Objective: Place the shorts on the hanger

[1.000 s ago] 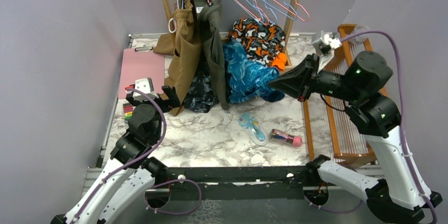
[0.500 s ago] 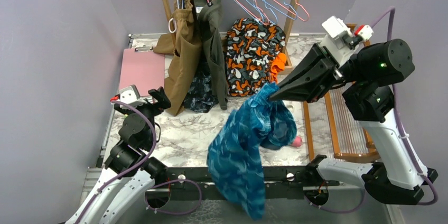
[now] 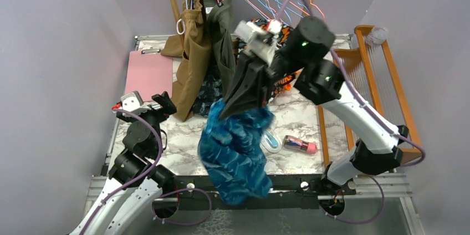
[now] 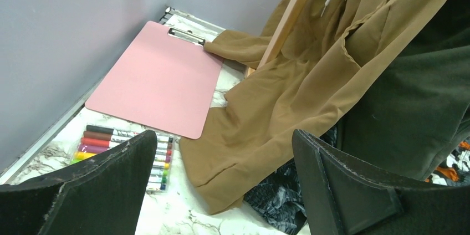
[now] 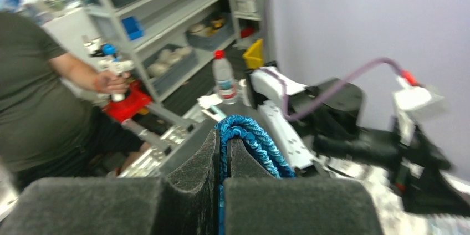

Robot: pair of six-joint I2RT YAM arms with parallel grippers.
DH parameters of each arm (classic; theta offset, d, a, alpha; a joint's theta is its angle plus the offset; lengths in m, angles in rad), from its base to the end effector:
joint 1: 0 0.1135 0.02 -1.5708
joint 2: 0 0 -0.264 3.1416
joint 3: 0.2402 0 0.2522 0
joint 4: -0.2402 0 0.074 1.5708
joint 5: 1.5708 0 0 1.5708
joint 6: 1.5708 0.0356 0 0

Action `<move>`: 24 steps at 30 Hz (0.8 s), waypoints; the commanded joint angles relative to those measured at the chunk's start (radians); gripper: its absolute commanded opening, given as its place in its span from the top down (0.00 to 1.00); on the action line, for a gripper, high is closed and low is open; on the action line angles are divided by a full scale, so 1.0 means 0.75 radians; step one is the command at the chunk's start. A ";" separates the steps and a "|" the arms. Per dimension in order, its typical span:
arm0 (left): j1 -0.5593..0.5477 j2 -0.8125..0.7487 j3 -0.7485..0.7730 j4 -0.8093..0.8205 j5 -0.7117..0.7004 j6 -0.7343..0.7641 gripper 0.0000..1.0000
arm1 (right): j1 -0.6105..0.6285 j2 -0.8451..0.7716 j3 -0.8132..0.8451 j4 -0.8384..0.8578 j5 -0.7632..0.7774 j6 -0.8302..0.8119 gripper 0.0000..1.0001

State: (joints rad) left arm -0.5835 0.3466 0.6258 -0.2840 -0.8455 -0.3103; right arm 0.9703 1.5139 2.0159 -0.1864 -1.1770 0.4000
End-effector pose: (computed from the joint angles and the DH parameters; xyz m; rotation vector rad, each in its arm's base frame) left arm 0.0883 -0.0264 0.3279 -0.4416 1.5109 -0.0351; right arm 0.1278 0.2448 0.5747 -1.4980 0.9019 1.7875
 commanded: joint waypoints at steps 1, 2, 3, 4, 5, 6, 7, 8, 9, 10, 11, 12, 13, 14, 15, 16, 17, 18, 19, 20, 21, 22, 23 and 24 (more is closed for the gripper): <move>0.004 -0.043 -0.004 -0.010 -0.061 -0.012 0.06 | 0.139 0.018 0.131 -0.049 -0.074 -0.058 0.99; 0.004 -0.046 -0.005 -0.010 -0.064 -0.012 0.06 | 0.139 -0.010 0.083 -0.085 -0.047 -0.113 0.99; 0.004 -0.049 -0.004 -0.010 -0.066 -0.012 0.06 | 0.140 -0.052 0.027 -0.172 0.017 -0.206 0.99; 0.003 -0.051 -0.004 -0.010 -0.067 -0.010 0.06 | 0.140 -0.103 -0.058 -0.266 0.112 -0.301 0.99; 0.003 -0.053 -0.004 -0.010 -0.067 -0.010 0.06 | 0.139 -0.168 -0.169 -0.291 0.205 -0.360 0.99; 0.005 -0.051 -0.003 -0.010 -0.067 -0.010 0.06 | 0.139 -0.236 -0.283 -0.310 0.314 -0.409 0.99; 0.004 -0.053 -0.004 -0.007 -0.066 -0.008 0.06 | 0.139 -0.310 -0.404 -0.310 0.422 -0.436 0.99; 0.004 -0.051 -0.006 -0.005 -0.064 -0.006 0.06 | 0.139 -0.383 -0.512 -0.313 0.551 -0.452 0.99; 0.003 -0.050 -0.006 -0.004 -0.062 -0.005 0.06 | 0.140 -0.468 -0.622 -0.319 0.671 -0.463 0.99; 0.004 -0.045 -0.007 0.000 -0.057 -0.003 0.06 | 0.140 -0.528 -0.712 -0.333 0.784 -0.460 0.99; 0.005 -0.039 -0.009 0.006 -0.048 0.001 0.06 | 0.140 -0.583 -0.805 -0.351 0.894 -0.449 0.99; 0.005 -0.030 -0.011 0.010 -0.032 0.003 0.06 | 0.140 -0.625 -0.882 -0.384 0.984 -0.434 0.99; 0.005 -0.018 -0.012 0.014 -0.012 0.005 0.06 | 0.139 -0.667 -0.939 -0.429 1.085 -0.404 0.99; 0.004 -0.004 -0.014 0.020 0.020 0.008 0.06 | 0.140 -0.707 -1.002 -0.469 1.165 -0.375 0.99; 0.003 0.013 -0.012 0.026 0.060 0.012 0.06 | 0.139 -0.753 -1.054 -0.508 1.233 -0.334 0.99; 0.004 0.034 -0.011 0.031 0.104 0.015 0.06 | 0.140 -0.794 -1.097 -0.548 1.316 -0.293 0.99; 0.002 0.054 -0.008 0.035 0.154 0.017 0.06 | 0.139 -0.844 -1.142 -0.576 1.396 -0.269 0.99; 0.002 0.078 -0.005 0.040 0.208 0.018 0.06 | 0.140 -0.888 -1.178 -0.614 1.459 -0.224 0.99; 0.001 0.102 -0.001 0.045 0.277 0.019 0.06 | 0.140 -0.925 -1.208 -0.646 1.506 -0.191 0.99; 0.002 0.130 0.004 0.050 0.353 0.018 0.06 | 0.140 -0.958 -1.233 -0.673 1.530 -0.161 0.99; 0.001 0.158 0.009 0.050 0.428 0.013 0.06 | 0.140 -0.985 -1.254 -0.696 1.519 -0.140 0.99; 0.003 0.185 0.016 0.043 0.521 0.006 0.06 | 0.139 -1.004 -1.272 -0.712 1.487 -0.127 0.99; 0.001 0.214 0.027 0.029 0.607 -0.009 0.06 | 0.139 -1.023 -1.289 -0.722 1.454 -0.113 0.99; 0.002 0.243 0.042 0.006 0.700 -0.025 0.06 | 0.140 -1.045 -1.303 -0.724 1.413 -0.110 0.99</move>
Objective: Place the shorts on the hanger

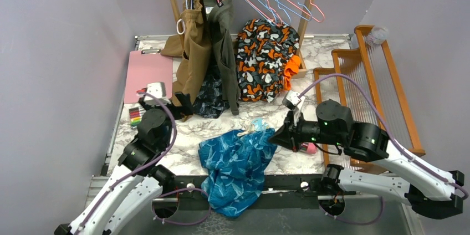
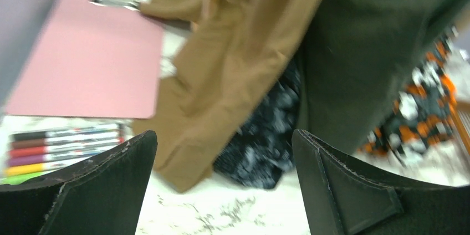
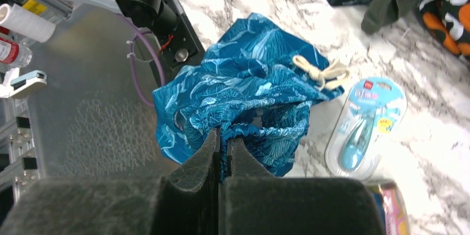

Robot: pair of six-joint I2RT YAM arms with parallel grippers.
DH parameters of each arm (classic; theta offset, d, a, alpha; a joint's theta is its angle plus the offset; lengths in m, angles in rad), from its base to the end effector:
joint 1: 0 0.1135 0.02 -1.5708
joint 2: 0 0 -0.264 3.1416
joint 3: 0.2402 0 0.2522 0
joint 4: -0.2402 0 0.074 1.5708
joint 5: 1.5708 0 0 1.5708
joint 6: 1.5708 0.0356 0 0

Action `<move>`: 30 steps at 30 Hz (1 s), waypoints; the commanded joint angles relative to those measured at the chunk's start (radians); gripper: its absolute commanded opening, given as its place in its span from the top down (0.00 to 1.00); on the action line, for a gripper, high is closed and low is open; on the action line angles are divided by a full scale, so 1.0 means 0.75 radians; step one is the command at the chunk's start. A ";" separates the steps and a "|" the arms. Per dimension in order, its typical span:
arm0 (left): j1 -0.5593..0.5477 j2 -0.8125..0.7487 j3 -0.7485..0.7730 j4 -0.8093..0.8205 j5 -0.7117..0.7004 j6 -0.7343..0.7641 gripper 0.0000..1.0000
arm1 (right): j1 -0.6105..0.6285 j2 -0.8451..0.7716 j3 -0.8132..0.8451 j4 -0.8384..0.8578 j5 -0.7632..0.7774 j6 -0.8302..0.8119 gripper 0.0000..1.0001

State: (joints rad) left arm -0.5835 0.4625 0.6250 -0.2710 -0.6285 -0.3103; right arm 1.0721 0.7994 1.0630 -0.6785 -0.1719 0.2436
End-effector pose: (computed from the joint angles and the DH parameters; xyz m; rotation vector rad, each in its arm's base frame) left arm 0.1100 -0.0475 0.3190 -0.2434 1.6427 -0.1507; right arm 0.0696 0.1405 0.3806 -0.9643 1.8965 0.9919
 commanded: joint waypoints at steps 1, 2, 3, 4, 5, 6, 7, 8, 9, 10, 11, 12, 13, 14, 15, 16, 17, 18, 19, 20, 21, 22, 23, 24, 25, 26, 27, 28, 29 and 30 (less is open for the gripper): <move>0.003 0.113 0.058 -0.033 0.505 -0.038 0.06 | 0.004 -0.113 -0.041 -0.066 0.021 0.096 0.99; 0.001 0.139 0.074 -0.056 0.594 -0.046 0.06 | 0.003 -0.132 -0.045 -0.068 -0.024 0.087 0.99; 0.003 0.160 0.094 -0.073 0.720 -0.057 0.06 | 0.004 -0.151 -0.048 -0.069 -0.066 0.082 0.99; 0.003 0.184 0.105 -0.089 0.806 -0.070 0.06 | 0.003 -0.168 -0.048 -0.069 -0.114 0.077 0.99; 0.002 0.203 0.113 -0.101 0.876 -0.085 0.06 | 0.004 -0.180 -0.050 -0.069 -0.175 0.072 0.99; 0.002 0.227 0.117 -0.112 0.945 -0.099 0.07 | 0.003 -0.186 -0.052 -0.069 -0.231 0.069 0.99; 0.002 0.248 0.118 -0.117 1.005 -0.115 0.07 | 0.003 -0.185 -0.053 -0.078 -0.283 0.068 0.99; 0.003 0.274 0.115 -0.117 1.060 -0.130 0.08 | 0.004 -0.178 -0.056 -0.090 -0.326 0.072 0.99; 0.002 0.303 0.109 -0.116 1.114 -0.141 0.09 | 0.003 -0.171 -0.061 -0.099 -0.362 0.078 0.99; 0.003 0.329 0.102 -0.111 1.156 -0.147 0.11 | 0.003 -0.164 -0.072 -0.105 -0.403 0.087 0.99; 0.001 0.362 0.093 -0.108 1.186 -0.151 0.12 | 0.004 -0.156 -0.085 -0.106 -0.443 0.098 0.99; 0.002 0.398 0.082 -0.105 1.206 -0.154 0.13 | 0.004 -0.152 -0.098 -0.101 -0.494 0.107 0.99; 0.001 0.432 0.072 -0.105 1.229 -0.155 0.14 | 0.003 -0.153 -0.110 -0.095 -0.517 0.119 0.99; -0.001 0.472 0.065 -0.104 1.251 -0.152 0.15 | 0.004 -0.156 -0.121 -0.086 -0.527 0.133 0.99; -0.002 0.510 0.060 -0.103 1.274 -0.151 0.16 | 0.004 -0.164 -0.132 -0.078 -0.531 0.144 0.99; -0.011 0.544 0.060 -0.101 1.294 -0.148 0.17 | 0.004 -0.175 -0.139 -0.074 -0.528 0.154 0.99; -0.026 0.573 0.061 -0.099 1.309 -0.142 0.17 | 0.004 -0.183 -0.144 -0.076 -0.522 0.159 0.99; -0.047 0.594 0.065 -0.096 1.315 -0.135 0.17 | 0.003 -0.193 -0.149 -0.075 -0.515 0.167 0.99; -0.071 0.616 0.069 -0.094 1.314 -0.127 0.17 | 0.004 -0.203 -0.154 -0.074 -0.511 0.173 0.99; -0.098 0.635 0.075 -0.094 1.307 -0.118 0.17 | 0.004 -0.210 -0.161 -0.072 -0.509 0.180 0.99; -0.122 0.655 0.079 -0.093 1.302 -0.110 0.17 | 0.004 -0.218 -0.169 -0.070 -0.508 0.186 0.99; -0.148 0.688 0.086 -0.095 1.298 -0.105 0.17 | 0.003 -0.222 -0.176 -0.068 -0.507 0.191 0.99; -0.178 0.716 0.093 -0.095 1.292 -0.100 0.17 | 0.004 -0.226 -0.182 -0.067 -0.506 0.195 0.99; -0.210 0.748 0.098 -0.097 1.281 -0.098 0.17 | 0.004 -0.229 -0.188 -0.067 -0.504 0.198 0.99; -0.248 0.776 0.106 -0.096 1.261 -0.097 0.17 | 0.004 -0.233 -0.191 -0.063 -0.501 0.200 0.99; -0.286 0.803 0.114 -0.095 1.231 -0.096 0.17 | 0.004 -0.237 -0.197 -0.058 -0.499 0.203 0.99; -0.321 0.833 0.120 -0.098 1.194 -0.096 0.17 | 0.004 -0.237 -0.200 -0.055 -0.498 0.205 0.99; -0.348 0.858 0.124 -0.098 1.146 -0.097 0.17 | 0.002 -0.240 -0.205 -0.050 -0.496 0.206 0.99; -0.364 0.886 0.129 -0.099 1.111 -0.099 0.17 | 0.004 -0.244 -0.206 -0.046 -0.494 0.209 0.99; -0.371 0.912 0.133 -0.100 1.086 -0.101 0.17 | 0.004 -0.244 -0.206 -0.043 -0.490 0.208 0.99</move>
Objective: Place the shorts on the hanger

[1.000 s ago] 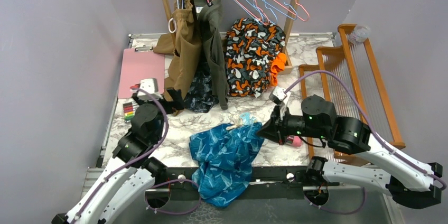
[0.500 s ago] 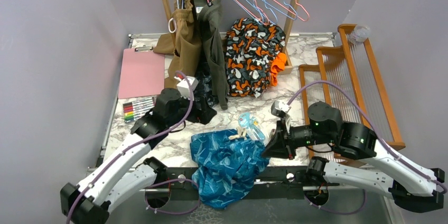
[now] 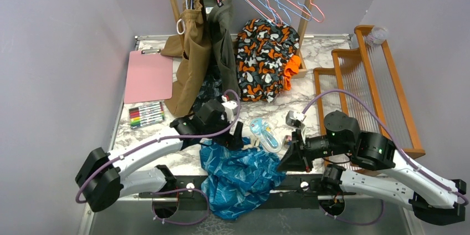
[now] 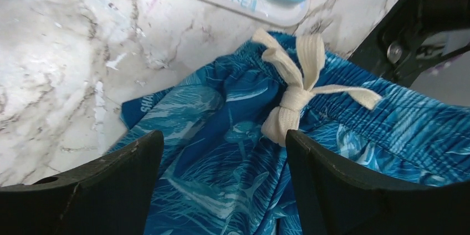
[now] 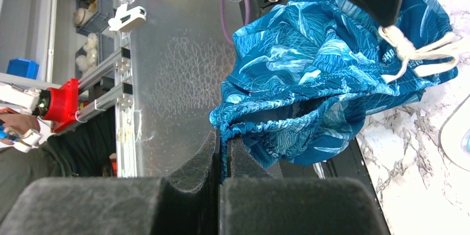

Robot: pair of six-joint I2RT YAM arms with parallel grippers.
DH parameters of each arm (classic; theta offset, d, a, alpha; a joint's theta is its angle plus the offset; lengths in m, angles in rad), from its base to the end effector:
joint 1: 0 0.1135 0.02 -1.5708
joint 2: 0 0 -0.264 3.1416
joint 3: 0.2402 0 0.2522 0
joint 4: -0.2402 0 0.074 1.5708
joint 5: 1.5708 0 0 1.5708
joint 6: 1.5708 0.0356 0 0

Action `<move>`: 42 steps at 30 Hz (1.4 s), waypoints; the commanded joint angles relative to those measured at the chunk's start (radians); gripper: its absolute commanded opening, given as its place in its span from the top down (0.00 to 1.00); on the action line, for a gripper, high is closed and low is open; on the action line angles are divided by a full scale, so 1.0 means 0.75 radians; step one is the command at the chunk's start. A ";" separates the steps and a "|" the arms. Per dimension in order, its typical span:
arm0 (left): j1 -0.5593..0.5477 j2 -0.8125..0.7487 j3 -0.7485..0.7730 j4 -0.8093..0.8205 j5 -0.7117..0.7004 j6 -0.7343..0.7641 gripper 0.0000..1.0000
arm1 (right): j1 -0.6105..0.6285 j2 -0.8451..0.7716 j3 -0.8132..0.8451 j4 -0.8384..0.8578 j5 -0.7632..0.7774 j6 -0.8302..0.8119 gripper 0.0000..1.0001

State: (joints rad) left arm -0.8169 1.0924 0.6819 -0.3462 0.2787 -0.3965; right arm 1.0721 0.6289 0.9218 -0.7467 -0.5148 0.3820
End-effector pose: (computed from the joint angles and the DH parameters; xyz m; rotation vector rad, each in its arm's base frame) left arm 0.1474 -0.1713 0.2308 0.6633 2.3910 -0.8942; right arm 0.0411 0.1121 0.3509 -1.1070 1.9880 1.3741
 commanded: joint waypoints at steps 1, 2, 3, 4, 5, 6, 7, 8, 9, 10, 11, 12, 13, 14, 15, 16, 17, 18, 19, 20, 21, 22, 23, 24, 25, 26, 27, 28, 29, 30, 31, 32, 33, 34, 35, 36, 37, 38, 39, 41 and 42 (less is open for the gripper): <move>-0.063 0.093 0.062 0.001 -0.142 0.013 0.18 | 0.004 -0.017 -0.018 0.051 -0.032 0.021 0.99; -0.063 0.113 0.067 0.001 -0.158 0.013 0.20 | 0.004 -0.016 -0.018 0.054 -0.031 0.020 0.99; -0.064 0.126 0.073 0.003 -0.167 0.013 0.22 | 0.004 -0.016 -0.018 0.056 -0.027 0.019 0.99; -0.066 0.137 0.074 0.010 -0.171 0.013 0.25 | 0.004 -0.016 -0.018 0.056 -0.022 0.018 0.99; -0.065 0.146 0.071 0.022 -0.168 0.013 0.28 | 0.004 -0.013 -0.018 0.057 -0.019 0.016 0.99; -0.066 0.151 0.066 0.035 -0.163 0.013 0.33 | 0.004 -0.013 -0.015 0.058 -0.014 0.015 0.99; -0.066 0.159 0.062 0.045 -0.159 0.013 0.40 | 0.003 -0.013 -0.014 0.057 -0.009 0.016 0.99; -0.066 0.164 0.059 0.050 -0.163 0.012 0.48 | 0.004 -0.016 -0.014 0.058 -0.008 0.017 0.99; -0.067 0.166 0.057 0.052 -0.174 0.010 0.57 | 0.004 -0.021 -0.012 0.060 -0.004 0.017 0.99; -0.066 0.162 0.056 0.052 -0.185 0.009 0.66 | 0.004 -0.025 -0.010 0.061 0.002 0.017 0.99; -0.067 0.152 0.056 0.052 -0.195 0.009 0.74 | 0.004 -0.030 -0.006 0.060 0.010 0.015 0.99; -0.068 0.132 0.056 0.053 -0.205 0.009 0.81 | 0.004 -0.037 -0.005 0.059 0.014 0.015 0.99; -0.068 0.106 0.056 0.055 -0.213 0.011 0.88 | 0.004 -0.040 -0.003 0.060 0.020 0.014 0.99; -0.068 0.075 0.058 0.058 -0.229 0.013 0.96 | 0.004 -0.044 0.000 0.061 0.026 0.012 0.99; -0.067 0.037 0.060 0.059 -0.247 0.014 1.00 | 0.003 -0.047 0.004 0.061 0.034 0.008 0.99; -0.068 0.000 0.061 0.059 -0.270 0.013 1.00 | 0.004 -0.048 0.005 0.063 0.044 0.006 0.99; -0.068 -0.046 0.062 0.057 -0.299 0.013 1.00 | 0.004 -0.049 0.008 0.064 0.055 0.005 0.99; -0.067 -0.091 0.065 0.055 -0.323 0.013 1.00 | 0.004 -0.049 0.011 0.071 0.069 0.003 0.99; -0.068 -0.136 0.070 0.053 -0.349 0.014 1.00 | 0.004 -0.047 0.018 0.074 0.099 0.003 0.99; -0.067 -0.183 0.077 0.046 -0.376 0.012 1.00 | 0.004 -0.040 0.029 0.077 0.155 0.008 0.99; -0.068 -0.230 0.087 0.037 -0.405 0.011 1.00 | 0.002 -0.032 0.046 0.081 0.218 0.019 0.99; -0.067 -0.277 0.100 0.027 -0.443 0.011 1.00 | 0.004 -0.019 0.066 0.089 0.281 0.030 0.99; -0.065 -0.324 0.121 0.013 -0.512 0.011 1.00 | 0.004 -0.001 0.089 0.098 0.346 0.037 0.99; -0.066 -0.369 0.145 -0.001 -0.586 0.014 1.00 | 0.004 0.019 0.111 0.111 0.403 0.042 0.99; -0.067 -0.411 0.172 -0.008 -0.654 0.024 1.00 | 0.004 0.042 0.133 0.126 0.457 0.041 0.99; -0.066 -0.444 0.208 -0.011 -0.707 0.046 1.00 | 0.004 0.067 0.154 0.143 0.493 0.030 0.99; -0.066 -0.470 0.247 -0.010 -0.747 0.072 1.00 | 0.004 0.092 0.172 0.162 0.513 0.012 0.99; -0.065 -0.490 0.295 -0.010 -0.772 0.104 1.00 | 0.004 0.113 0.186 0.185 0.521 -0.016 0.99; -0.066 -0.496 0.341 -0.011 -0.788 0.141 1.00 | 0.003 0.135 0.200 0.202 0.523 -0.050 0.99; -0.066 -0.494 0.392 -0.016 -0.798 0.174 1.00 | 0.004 0.154 0.212 0.216 0.522 -0.077 0.99; -0.066 -0.483 0.445 -0.034 -0.804 0.208 1.00 | 0.004 0.172 0.226 0.228 0.508 -0.108 0.99; -0.065 -0.474 0.493 -0.052 -0.812 0.232 1.00 | 0.004 0.189 0.246 0.226 0.484 -0.138 0.99; -0.066 -0.467 0.543 -0.071 -0.820 0.260 1.00 | 0.003 0.201 0.268 0.224 0.456 -0.166 0.99; -0.064 -0.461 0.591 -0.085 -0.832 0.290 1.00 | 0.004 0.209 0.292 0.232 0.438 -0.188 0.99; -0.065 -0.457 0.636 -0.095 -0.858 0.329 1.00 | 0.004 0.213 0.313 0.250 0.430 -0.207 0.99; -0.066 -0.451 0.680 -0.096 -0.891 0.361 1.00 | 0.004 0.222 0.342 0.277 0.429 -0.233 0.99; -0.066 -0.442 0.728 -0.091 -0.927 0.398 1.00 | 0.003 0.242 0.386 0.307 0.431 -0.268 0.99; -0.066 -0.429 0.778 -0.078 -0.958 0.431 1.00 | 0.003 0.274 0.445 0.335 0.443 -0.303 0.99; -0.066 -0.410 0.832 -0.073 -0.980 0.458 1.00 | 0.004 0.317 0.528 0.354 0.444 -0.335 0.99; -0.066 -0.375 0.939 -0.068 -0.993 0.485 1.00 | 0.004 0.400 0.671 0.397 0.387 -0.402 0.99; -0.066 -0.369 0.964 -0.067 -0.993 0.482 1.00 | 0.003 0.424 0.704 0.436 0.354 -0.418 0.99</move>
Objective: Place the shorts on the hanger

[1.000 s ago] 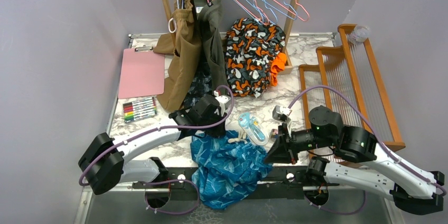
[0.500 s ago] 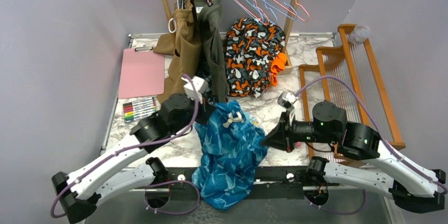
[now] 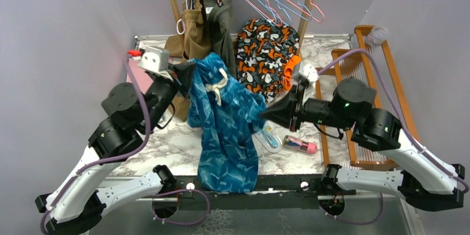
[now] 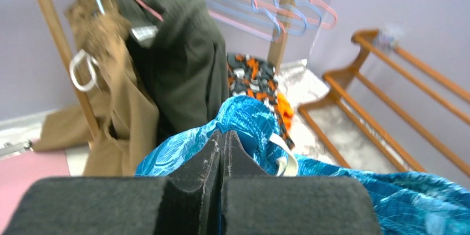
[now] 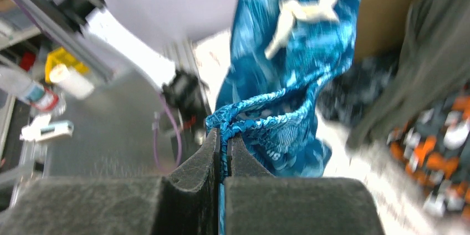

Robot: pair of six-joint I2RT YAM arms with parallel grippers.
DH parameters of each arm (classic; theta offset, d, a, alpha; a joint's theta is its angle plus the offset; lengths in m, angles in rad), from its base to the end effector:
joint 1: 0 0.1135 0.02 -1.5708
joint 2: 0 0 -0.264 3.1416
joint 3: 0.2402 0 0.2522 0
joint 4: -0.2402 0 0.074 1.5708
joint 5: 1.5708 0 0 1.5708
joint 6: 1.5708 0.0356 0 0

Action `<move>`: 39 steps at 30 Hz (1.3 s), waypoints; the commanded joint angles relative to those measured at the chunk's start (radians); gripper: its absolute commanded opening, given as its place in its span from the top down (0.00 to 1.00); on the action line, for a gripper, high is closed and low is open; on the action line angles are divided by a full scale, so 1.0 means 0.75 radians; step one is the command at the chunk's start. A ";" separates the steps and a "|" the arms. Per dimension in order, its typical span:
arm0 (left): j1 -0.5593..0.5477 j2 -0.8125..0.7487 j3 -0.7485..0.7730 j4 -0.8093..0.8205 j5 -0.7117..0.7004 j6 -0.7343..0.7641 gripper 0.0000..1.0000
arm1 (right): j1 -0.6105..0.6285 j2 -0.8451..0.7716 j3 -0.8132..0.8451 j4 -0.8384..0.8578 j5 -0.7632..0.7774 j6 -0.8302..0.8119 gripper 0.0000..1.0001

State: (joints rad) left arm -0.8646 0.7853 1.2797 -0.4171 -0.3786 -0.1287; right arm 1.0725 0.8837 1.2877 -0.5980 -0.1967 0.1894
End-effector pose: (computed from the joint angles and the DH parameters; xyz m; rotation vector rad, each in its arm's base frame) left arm 0.0926 -0.0883 0.4775 0.2480 1.5004 -0.5158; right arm 0.0709 0.1448 0.4481 -0.9448 1.6405 1.0660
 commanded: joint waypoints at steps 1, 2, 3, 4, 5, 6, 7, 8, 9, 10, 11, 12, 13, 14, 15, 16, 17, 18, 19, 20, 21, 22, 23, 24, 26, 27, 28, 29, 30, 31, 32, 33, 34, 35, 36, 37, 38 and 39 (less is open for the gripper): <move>-0.002 0.035 0.169 0.037 -0.118 0.113 1.00 | 0.003 0.089 0.210 0.296 -0.096 -0.165 0.99; -0.002 0.018 0.147 0.046 -0.125 0.091 1.00 | 0.004 0.081 0.171 0.352 -0.103 -0.163 0.99; -0.002 -0.013 0.091 0.055 -0.138 0.064 1.00 | 0.003 0.069 0.124 0.384 -0.084 -0.162 0.99; -0.002 -0.056 0.011 0.062 -0.154 0.018 1.00 | 0.004 0.052 0.056 0.397 -0.035 -0.155 0.99; -0.001 -0.105 -0.077 0.065 -0.178 -0.035 1.00 | 0.003 0.025 -0.018 0.394 0.015 -0.138 0.99; -0.003 -0.160 -0.183 0.065 -0.206 -0.111 1.00 | 0.003 0.000 -0.101 0.385 0.081 -0.105 0.99; -0.001 -0.209 -0.284 0.063 -0.209 -0.192 1.00 | 0.003 -0.026 -0.193 0.377 0.135 -0.064 0.99; -0.003 -0.261 -0.394 0.061 -0.190 -0.271 1.00 | 0.003 -0.057 -0.275 0.366 0.182 -0.022 0.99; -0.003 -0.302 -0.494 0.052 -0.160 -0.361 1.00 | 0.004 -0.085 -0.358 0.349 0.226 0.039 0.99; -0.003 -0.334 -0.578 0.047 -0.115 -0.444 0.96 | 0.003 -0.112 -0.429 0.325 0.263 0.089 0.99; -0.002 -0.360 -0.657 0.042 -0.070 -0.513 0.88 | 0.003 -0.136 -0.482 0.287 0.306 0.135 0.99; -0.001 -0.374 -0.722 0.033 -0.039 -0.576 0.79 | 0.004 -0.155 -0.531 0.247 0.345 0.181 0.99; -0.002 -0.385 -0.771 0.018 -0.017 -0.633 0.70 | 0.003 -0.173 -0.567 0.205 0.373 0.217 0.99; -0.002 -0.389 -0.809 -0.011 -0.006 -0.682 0.61 | 0.004 -0.186 -0.595 0.147 0.395 0.255 0.99; -0.002 -0.392 -0.834 -0.024 -0.007 -0.720 0.53 | 0.004 -0.196 -0.615 0.109 0.407 0.284 0.99; -0.001 -0.390 -0.848 -0.051 -0.015 -0.751 0.44 | 0.002 -0.203 -0.629 0.076 0.406 0.311 0.99; -0.002 -0.383 -0.853 -0.070 -0.018 -0.761 0.34 | 0.004 -0.205 -0.641 0.052 0.389 0.325 0.97; -0.003 -0.374 -0.849 -0.085 -0.020 -0.758 0.27 | 0.003 -0.200 -0.645 0.032 0.365 0.335 0.92; -0.003 -0.361 -0.837 -0.098 -0.024 -0.751 0.22 | 0.004 -0.192 -0.645 0.011 0.344 0.340 0.84; -0.002 -0.345 -0.822 -0.109 -0.028 -0.740 0.19 | 0.004 -0.182 -0.639 -0.009 0.328 0.341 0.71; -0.002 -0.322 -0.796 -0.117 -0.030 -0.724 0.16 | 0.003 -0.173 -0.629 -0.026 0.323 0.339 0.60; -0.002 -0.305 -0.775 -0.126 -0.034 -0.703 0.15 | 0.003 -0.164 -0.615 -0.041 0.327 0.335 0.52; -0.002 -0.290 -0.758 -0.135 -0.045 -0.685 0.14 | 0.004 -0.158 -0.598 -0.048 0.335 0.332 0.45; -0.002 -0.276 -0.741 -0.141 -0.058 -0.662 0.14 | 0.004 -0.155 -0.585 -0.050 0.348 0.323 0.39; -0.003 -0.250 -0.719 -0.149 -0.082 -0.628 0.13 | 0.004 -0.145 -0.557 -0.038 0.375 0.305 0.31; -0.002 -0.240 -0.712 -0.154 -0.092 -0.619 0.13 | 0.003 -0.136 -0.539 -0.027 0.386 0.298 0.29; -0.002 -0.230 -0.706 -0.160 -0.101 -0.612 0.13 | 0.003 -0.119 -0.521 -0.014 0.397 0.293 0.27; -0.003 -0.222 -0.705 -0.160 -0.107 -0.605 0.13 | 0.003 -0.096 -0.505 0.007 0.409 0.287 0.27; -0.002 -0.217 -0.704 -0.160 -0.113 -0.598 0.13 | 0.004 -0.068 -0.487 0.026 0.424 0.284 0.26; -0.002 -0.212 -0.704 -0.161 -0.119 -0.592 0.13 | 0.004 -0.033 -0.471 0.048 0.449 0.284 0.26; -0.001 -0.209 -0.703 -0.163 -0.127 -0.588 0.13 | 0.003 0.003 -0.462 0.074 0.479 0.283 0.26; -0.001 -0.207 -0.706 -0.164 -0.134 -0.586 0.13 | 0.002 0.045 -0.455 0.101 0.514 0.285 0.25; -0.002 -0.208 -0.709 -0.162 -0.140 -0.584 0.13 | 0.000 0.083 -0.453 0.135 0.543 0.286 0.24; -0.002 -0.208 -0.713 -0.163 -0.144 -0.581 0.13 | -0.011 0.140 -0.451 0.170 0.551 0.288 0.24; -0.001 -0.210 -0.717 -0.163 -0.147 -0.578 0.13 | -0.032 0.184 -0.453 0.211 0.535 0.291 0.23; -0.002 -0.213 -0.722 -0.162 -0.148 -0.575 0.13 | -0.056 0.224 -0.457 0.256 0.509 0.306 0.23; -0.001 -0.213 -0.727 -0.163 -0.147 -0.569 0.13 | -0.086 0.264 -0.469 0.301 0.481 0.321 0.24; -0.003 -0.215 -0.732 -0.166 -0.146 -0.564 0.13 | -0.123 0.301 -0.482 0.354 0.445 0.345 0.24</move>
State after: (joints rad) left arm -0.8642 0.6334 0.7311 -0.5278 -0.4553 -0.5804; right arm 1.0447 1.0233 0.9379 -0.4824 0.1429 0.4129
